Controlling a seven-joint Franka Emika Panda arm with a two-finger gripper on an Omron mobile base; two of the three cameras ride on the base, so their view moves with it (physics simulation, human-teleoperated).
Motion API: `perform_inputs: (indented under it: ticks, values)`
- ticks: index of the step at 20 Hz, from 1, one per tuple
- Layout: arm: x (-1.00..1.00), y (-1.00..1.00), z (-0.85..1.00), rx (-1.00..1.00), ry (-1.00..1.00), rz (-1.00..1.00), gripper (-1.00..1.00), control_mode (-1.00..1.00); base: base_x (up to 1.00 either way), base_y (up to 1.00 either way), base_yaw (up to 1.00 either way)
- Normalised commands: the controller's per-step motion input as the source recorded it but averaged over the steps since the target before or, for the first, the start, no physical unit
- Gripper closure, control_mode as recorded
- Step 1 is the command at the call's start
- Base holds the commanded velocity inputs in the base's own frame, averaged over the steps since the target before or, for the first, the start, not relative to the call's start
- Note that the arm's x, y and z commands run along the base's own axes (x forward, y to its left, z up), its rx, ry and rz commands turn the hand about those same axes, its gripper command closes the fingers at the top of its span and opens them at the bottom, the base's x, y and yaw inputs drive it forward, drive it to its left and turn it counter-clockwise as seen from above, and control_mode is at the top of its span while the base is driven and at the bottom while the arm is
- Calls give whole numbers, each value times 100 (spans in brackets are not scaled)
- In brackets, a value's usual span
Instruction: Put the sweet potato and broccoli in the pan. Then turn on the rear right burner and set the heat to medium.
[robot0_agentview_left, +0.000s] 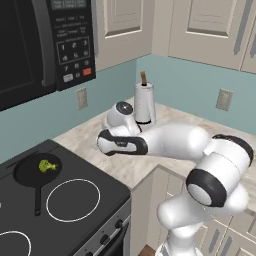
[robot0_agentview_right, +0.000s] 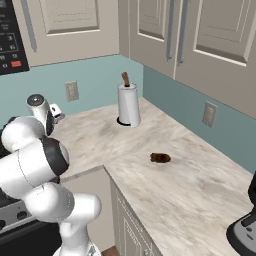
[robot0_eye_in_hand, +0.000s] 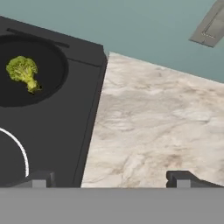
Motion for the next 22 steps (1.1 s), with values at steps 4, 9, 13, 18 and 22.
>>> perform_inputs:
  ticks: [4,9,13,18,22]
  values:
    - [0,-96,35,0,10,-16,-100,-100,0,0,0]
    - [0,-79,25,0,17,-19,-100,-100,0,0,0]
    - [0,-60,3,-3,21,-26,-100,-100,0,0,0]
    - [-11,-74,0,-1,16,-26,-100,-100,0,0,0]
    - [-31,-86,0,0,13,-28,-100,-100,0,0,0]
